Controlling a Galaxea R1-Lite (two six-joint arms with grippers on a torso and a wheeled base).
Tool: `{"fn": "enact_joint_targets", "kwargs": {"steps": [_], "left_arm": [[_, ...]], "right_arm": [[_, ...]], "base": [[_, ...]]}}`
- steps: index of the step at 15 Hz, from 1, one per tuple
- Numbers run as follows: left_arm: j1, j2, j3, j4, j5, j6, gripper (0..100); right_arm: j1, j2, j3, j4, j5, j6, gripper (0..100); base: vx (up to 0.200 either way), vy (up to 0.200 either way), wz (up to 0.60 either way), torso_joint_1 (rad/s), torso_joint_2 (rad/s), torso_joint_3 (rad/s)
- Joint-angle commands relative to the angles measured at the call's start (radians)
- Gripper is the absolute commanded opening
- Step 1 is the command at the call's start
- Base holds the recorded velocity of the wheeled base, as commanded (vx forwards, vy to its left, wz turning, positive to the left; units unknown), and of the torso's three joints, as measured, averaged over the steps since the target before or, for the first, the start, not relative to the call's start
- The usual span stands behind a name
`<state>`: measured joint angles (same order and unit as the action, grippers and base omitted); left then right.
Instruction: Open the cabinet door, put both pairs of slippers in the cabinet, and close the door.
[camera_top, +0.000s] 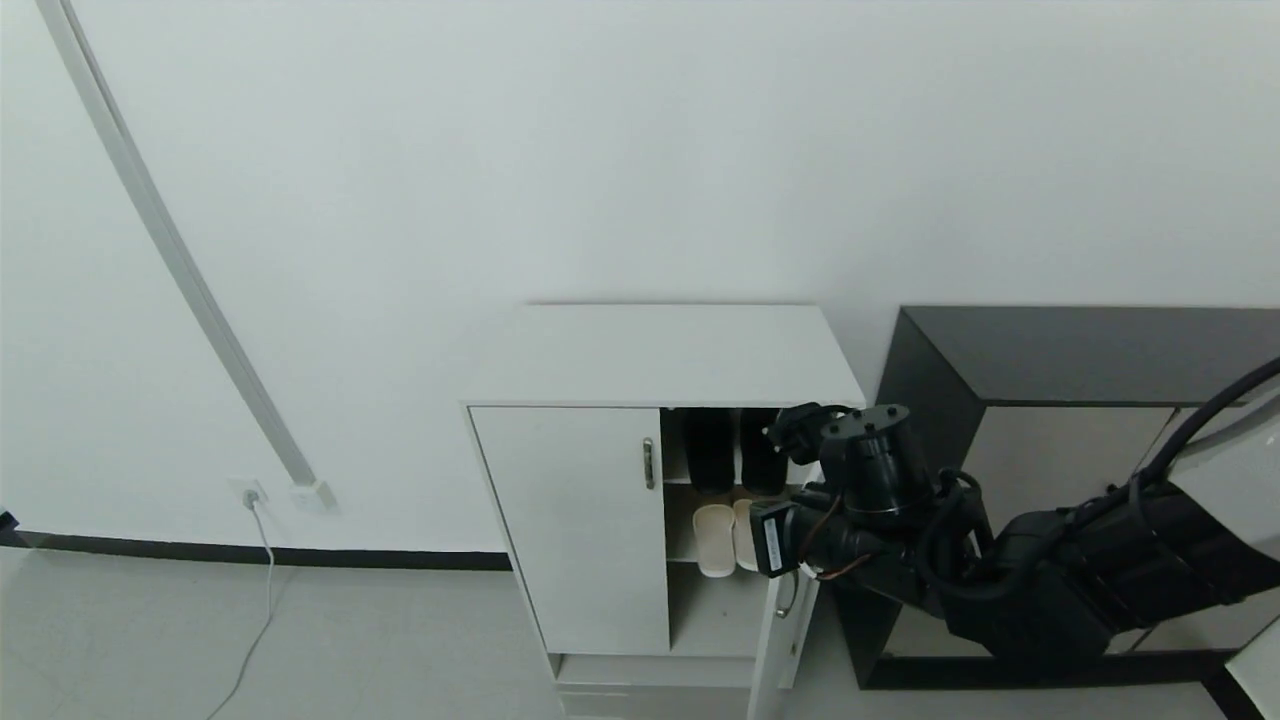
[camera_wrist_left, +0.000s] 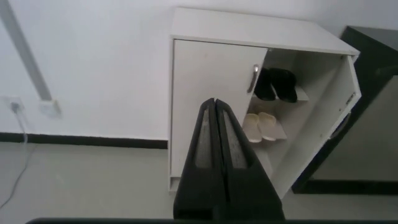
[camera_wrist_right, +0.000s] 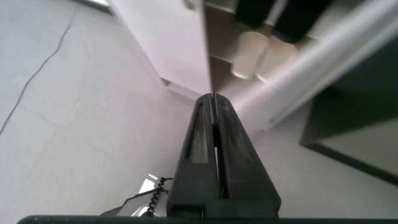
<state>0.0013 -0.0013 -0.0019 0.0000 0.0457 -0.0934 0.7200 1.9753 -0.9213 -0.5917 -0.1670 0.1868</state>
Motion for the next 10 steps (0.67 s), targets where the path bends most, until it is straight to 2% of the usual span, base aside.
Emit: {"fn": "enact_joint_targets", "kwargs": {"steps": [1, 5, 10], "left_arm": [[0.0, 0.001, 0.0, -0.002, 0.0, 0.0, 0], [0.0, 0.001, 0.0, 0.0, 0.0, 0.001, 0], [0.0, 0.001, 0.0, 0.0, 0.0, 0.001, 0]], "right_arm": [[-0.001, -0.003, 0.002, -0.002, -0.003, 0.0, 0], [-0.022, -0.085, 0.075, 0.001, -0.011, -0.012, 0], [-0.103, -0.216, 0.291, 0.006, -0.012, -0.102, 0]], "base": [[0.0, 0.0, 0.0, 0.0, 0.0, 0.0], [0.0, 0.0, 0.0, 0.0, 0.0, 0.0], [0.2, 0.0, 0.0, -0.002, 0.0, 0.005]]}}
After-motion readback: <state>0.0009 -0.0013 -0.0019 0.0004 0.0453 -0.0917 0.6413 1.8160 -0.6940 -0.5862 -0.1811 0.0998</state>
